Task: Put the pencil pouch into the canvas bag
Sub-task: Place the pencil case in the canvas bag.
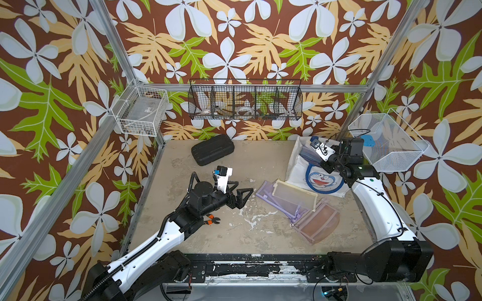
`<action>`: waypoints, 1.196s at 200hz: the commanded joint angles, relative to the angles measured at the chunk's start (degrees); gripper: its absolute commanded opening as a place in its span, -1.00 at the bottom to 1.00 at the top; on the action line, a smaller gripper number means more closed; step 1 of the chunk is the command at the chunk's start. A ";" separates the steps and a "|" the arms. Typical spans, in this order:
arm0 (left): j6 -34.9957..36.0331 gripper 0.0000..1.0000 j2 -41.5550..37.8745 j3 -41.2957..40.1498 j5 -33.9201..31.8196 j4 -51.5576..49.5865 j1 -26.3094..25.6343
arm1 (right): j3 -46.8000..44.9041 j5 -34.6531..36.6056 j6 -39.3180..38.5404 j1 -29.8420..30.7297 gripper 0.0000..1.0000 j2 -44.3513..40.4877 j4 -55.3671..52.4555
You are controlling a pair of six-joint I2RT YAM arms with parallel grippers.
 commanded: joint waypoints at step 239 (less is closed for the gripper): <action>-2.39 0.87 1.14 -1.11 1.87 3.69 2.07 | 6.28 0.89 -2.70 0.51 -0.83 7.10 -0.91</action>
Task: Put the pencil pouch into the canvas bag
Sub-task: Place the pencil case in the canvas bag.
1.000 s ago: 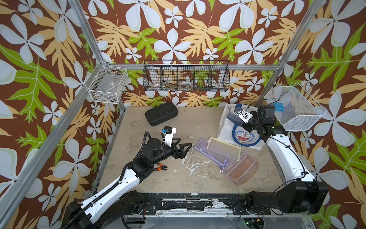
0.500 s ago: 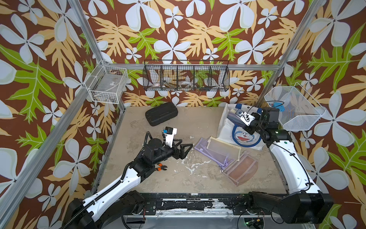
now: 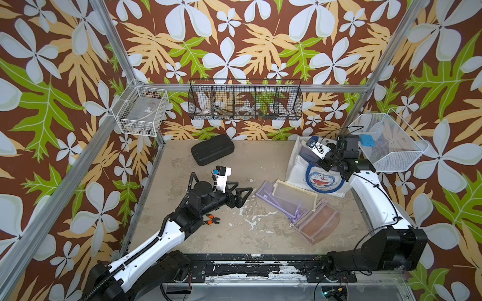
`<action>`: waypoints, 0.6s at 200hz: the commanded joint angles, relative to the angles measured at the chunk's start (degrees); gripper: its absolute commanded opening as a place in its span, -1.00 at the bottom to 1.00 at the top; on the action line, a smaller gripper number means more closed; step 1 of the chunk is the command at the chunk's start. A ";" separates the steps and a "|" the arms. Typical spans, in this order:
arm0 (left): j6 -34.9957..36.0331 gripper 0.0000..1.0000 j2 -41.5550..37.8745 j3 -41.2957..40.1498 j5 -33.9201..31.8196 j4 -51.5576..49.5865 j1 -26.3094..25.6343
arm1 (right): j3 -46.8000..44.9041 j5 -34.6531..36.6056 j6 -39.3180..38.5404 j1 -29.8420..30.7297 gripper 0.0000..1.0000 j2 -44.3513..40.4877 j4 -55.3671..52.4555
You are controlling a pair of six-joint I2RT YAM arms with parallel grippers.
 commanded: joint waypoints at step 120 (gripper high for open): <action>-0.95 0.87 1.58 -0.64 1.35 2.97 1.77 | 6.74 7.22 4.76 -0.15 -0.47 7.27 1.57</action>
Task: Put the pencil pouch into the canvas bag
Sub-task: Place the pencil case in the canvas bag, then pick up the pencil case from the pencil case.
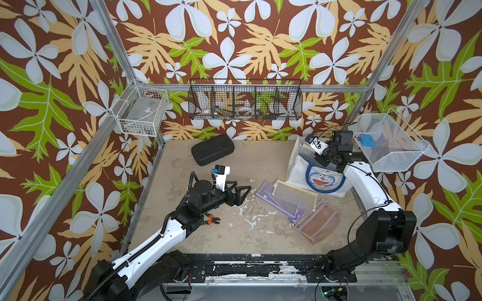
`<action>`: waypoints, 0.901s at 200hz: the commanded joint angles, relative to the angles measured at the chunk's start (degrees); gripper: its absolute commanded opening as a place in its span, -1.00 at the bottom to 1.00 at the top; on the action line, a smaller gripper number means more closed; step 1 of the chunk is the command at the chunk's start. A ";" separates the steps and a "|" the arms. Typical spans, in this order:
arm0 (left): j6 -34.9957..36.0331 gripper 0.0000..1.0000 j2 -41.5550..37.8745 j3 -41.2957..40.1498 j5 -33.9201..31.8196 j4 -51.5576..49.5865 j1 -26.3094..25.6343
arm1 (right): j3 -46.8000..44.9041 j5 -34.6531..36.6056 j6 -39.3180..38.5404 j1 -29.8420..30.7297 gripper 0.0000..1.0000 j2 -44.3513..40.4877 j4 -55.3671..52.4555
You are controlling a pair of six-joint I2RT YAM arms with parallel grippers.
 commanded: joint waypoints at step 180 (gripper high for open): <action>-21.13 0.66 25.45 -4.70 3.81 15.24 -3.97 | -25.36 5.24 57.97 28.86 -0.14 -24.52 1.70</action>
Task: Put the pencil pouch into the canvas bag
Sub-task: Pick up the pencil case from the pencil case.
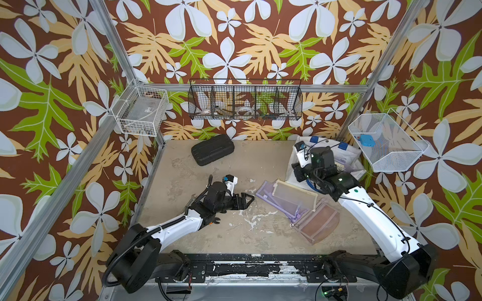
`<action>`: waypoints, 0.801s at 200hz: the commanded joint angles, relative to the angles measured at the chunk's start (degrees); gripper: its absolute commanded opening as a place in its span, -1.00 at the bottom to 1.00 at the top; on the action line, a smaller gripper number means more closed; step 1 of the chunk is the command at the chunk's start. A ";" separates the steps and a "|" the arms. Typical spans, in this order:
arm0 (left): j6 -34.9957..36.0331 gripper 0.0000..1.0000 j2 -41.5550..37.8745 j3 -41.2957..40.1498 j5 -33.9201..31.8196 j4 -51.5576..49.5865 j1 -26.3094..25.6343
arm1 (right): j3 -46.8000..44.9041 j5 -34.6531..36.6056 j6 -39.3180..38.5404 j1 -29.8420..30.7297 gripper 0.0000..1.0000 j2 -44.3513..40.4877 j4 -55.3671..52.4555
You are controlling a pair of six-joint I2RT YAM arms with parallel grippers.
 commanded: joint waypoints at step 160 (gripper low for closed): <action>-32.93 0.09 37.83 9.77 -12.73 30.58 -7.12 | -26.39 -2.84 15.14 8.22 0.24 -20.98 10.39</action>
